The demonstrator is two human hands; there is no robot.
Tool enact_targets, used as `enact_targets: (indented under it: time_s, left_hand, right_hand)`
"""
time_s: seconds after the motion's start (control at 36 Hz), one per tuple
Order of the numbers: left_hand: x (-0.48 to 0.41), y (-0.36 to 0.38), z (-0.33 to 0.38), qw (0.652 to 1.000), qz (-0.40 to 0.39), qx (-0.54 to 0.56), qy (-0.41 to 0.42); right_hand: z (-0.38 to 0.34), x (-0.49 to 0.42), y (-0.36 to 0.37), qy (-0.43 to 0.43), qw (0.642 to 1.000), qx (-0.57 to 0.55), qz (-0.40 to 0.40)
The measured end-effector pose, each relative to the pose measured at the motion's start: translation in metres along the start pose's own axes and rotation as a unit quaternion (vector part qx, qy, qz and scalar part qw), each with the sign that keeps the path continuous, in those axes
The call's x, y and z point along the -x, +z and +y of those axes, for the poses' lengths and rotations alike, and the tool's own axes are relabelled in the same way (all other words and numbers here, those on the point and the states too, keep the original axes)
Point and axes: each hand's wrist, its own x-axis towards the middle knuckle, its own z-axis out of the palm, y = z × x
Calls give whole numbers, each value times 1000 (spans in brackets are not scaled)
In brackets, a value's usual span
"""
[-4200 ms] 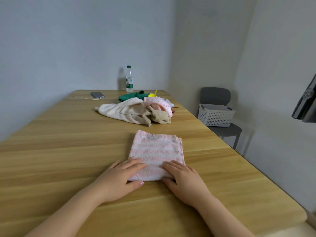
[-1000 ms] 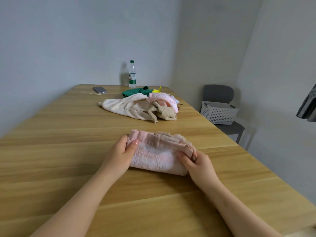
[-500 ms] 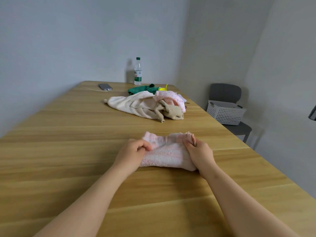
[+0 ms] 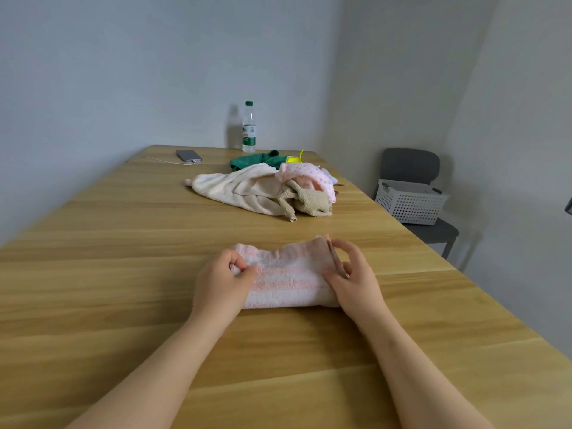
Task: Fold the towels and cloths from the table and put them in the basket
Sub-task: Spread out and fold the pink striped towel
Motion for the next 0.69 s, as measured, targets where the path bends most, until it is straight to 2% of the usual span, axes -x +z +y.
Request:
enact_targets:
  time_s: [0.17, 0.22, 0.28, 0.33, 0.39, 0.44, 0.47, 0.69]
  left_hand:
    - [-3, 1, -2, 984, -24, -175, 27]
    - [-5, 1, -5, 976, -58, -199, 58]
    - [-8, 1, -6, 964, -108, -223, 93]
    - [-11, 1, -6, 952, -165, -238, 104]
    - [-12, 1, -6, 940, -207, -257, 86]
    - [-11, 0, -6, 927, -226, -292, 66]
    - [-11, 0, -5, 922, -230, -307, 57]
    - [-1, 2, -2, 913, -195, -355, 40]
  right_hand:
    - [-6, -1, 11, 10, 988, 151, 35]
    - [-11, 3, 12, 3, 965, 258, 46]
    - [-12, 5, 13, -72, 925, 366, 66]
    - [-10, 4, 17, -187, 908, 370, 60]
    - [-12, 4, 20, -214, 908, 359, -19]
    - [-11, 3, 22, -135, 923, 341, -112]
    - [-13, 2, 21, -97, 929, 333, -127]
    - [-14, 10, 23, -6, 933, 339, -121]
